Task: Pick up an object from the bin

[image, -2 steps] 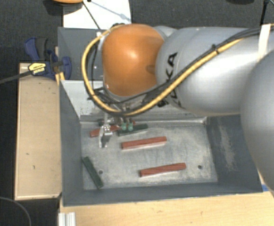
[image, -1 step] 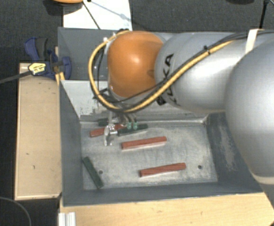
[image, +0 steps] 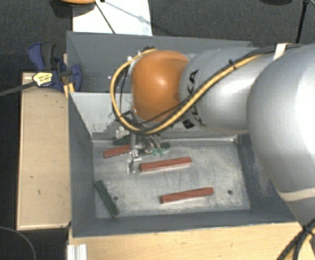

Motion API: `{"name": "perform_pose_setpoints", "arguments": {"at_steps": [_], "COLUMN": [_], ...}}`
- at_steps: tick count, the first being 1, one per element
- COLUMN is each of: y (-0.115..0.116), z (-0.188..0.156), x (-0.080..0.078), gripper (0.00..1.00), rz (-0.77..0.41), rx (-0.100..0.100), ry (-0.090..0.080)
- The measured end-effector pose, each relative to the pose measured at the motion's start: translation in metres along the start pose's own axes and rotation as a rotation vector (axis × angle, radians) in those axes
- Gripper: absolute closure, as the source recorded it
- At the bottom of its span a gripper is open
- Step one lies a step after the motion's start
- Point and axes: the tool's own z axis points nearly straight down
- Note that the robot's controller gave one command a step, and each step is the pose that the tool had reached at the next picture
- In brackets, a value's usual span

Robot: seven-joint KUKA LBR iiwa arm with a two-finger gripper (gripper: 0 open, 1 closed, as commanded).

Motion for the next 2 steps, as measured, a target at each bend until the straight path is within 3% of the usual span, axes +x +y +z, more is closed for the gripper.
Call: {"name": "perform_pose_setpoints", "arguments": {"at_steps": [1, 2], "y": [-0.032, -0.048], "z": [-0.005, 0.010], "x": [0.001, 0.006], "gripper": [0.00, 0.00], "rz": [-0.082, -0.017], "rx": [0.000, 0.000], "ry": [0.000, -0.002]}}
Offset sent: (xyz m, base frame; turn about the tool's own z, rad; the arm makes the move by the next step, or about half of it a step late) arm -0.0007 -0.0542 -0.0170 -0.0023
